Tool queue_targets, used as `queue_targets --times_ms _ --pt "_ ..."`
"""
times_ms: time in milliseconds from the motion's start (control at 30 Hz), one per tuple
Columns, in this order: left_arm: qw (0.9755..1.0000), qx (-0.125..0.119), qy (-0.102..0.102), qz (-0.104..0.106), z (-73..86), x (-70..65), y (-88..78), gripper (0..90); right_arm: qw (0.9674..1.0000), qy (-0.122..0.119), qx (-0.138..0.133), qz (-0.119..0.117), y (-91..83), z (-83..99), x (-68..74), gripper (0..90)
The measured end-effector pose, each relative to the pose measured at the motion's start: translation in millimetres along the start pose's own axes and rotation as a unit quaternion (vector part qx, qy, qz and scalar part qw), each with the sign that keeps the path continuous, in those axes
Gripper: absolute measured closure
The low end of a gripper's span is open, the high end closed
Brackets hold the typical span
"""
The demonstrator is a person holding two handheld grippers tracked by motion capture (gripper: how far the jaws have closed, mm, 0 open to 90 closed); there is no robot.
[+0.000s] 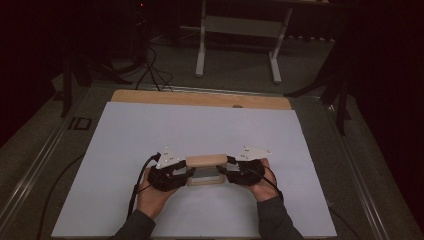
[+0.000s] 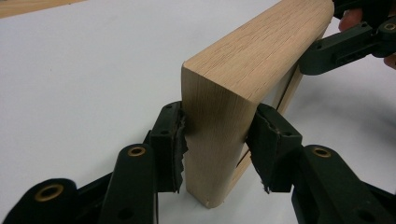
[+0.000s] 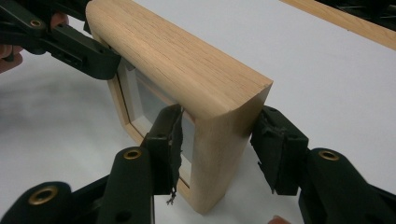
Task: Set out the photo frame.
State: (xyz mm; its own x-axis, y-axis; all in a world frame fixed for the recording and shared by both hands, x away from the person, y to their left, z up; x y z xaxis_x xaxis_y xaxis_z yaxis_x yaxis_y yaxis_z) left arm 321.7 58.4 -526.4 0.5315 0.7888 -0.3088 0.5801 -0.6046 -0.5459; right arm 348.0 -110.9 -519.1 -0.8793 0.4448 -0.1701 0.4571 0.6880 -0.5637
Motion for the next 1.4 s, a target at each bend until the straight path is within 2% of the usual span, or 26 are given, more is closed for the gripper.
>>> queue_targets --times_ms 400,667,867,1000,1400 --pt "1.0 0.004 0.008 -0.003 -5.0 7.6 -5.8 56.5 1.0 -0.005 -0.002 0.006 5.1 -7.5 1.0 53.2" --pt "1.0 0.002 -0.004 -0.002 -10.3 15.7 -5.9 55.8 0.9999 -0.007 0.001 0.014 11.4 -14.4 -0.5 53.1" --pt "1.0 0.004 -0.006 -0.004 -18.0 22.4 -5.6 55.4 0.9998 0.003 -0.003 0.019 16.2 -19.5 -4.5 52.8" --pt "0.9999 -0.001 -0.015 -0.002 -22.6 26.2 -5.7 55.0 0.9997 0.007 -0.006 0.021 19.1 -24.0 -7.7 52.8" --pt "0.9997 -0.004 -0.025 -0.002 -28.5 36.8 -0.7 54.8 0.9993 0.024 -0.006 0.027 28.1 -28.8 -14.9 52.0"
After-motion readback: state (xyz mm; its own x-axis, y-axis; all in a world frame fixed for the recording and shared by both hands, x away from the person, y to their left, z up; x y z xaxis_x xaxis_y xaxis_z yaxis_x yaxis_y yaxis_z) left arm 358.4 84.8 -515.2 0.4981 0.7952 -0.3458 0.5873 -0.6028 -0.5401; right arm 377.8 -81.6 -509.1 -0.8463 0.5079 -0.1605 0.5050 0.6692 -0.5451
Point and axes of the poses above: each handheld gripper's, and its own axes: y roughly forward along the jaws, z roughly out of its underside, x roughly to its left, the point moved 8 cm from there along y, roughly forward along the jaws, and after that the axes turned 13 degrees about -y, right-handed, at the moved point
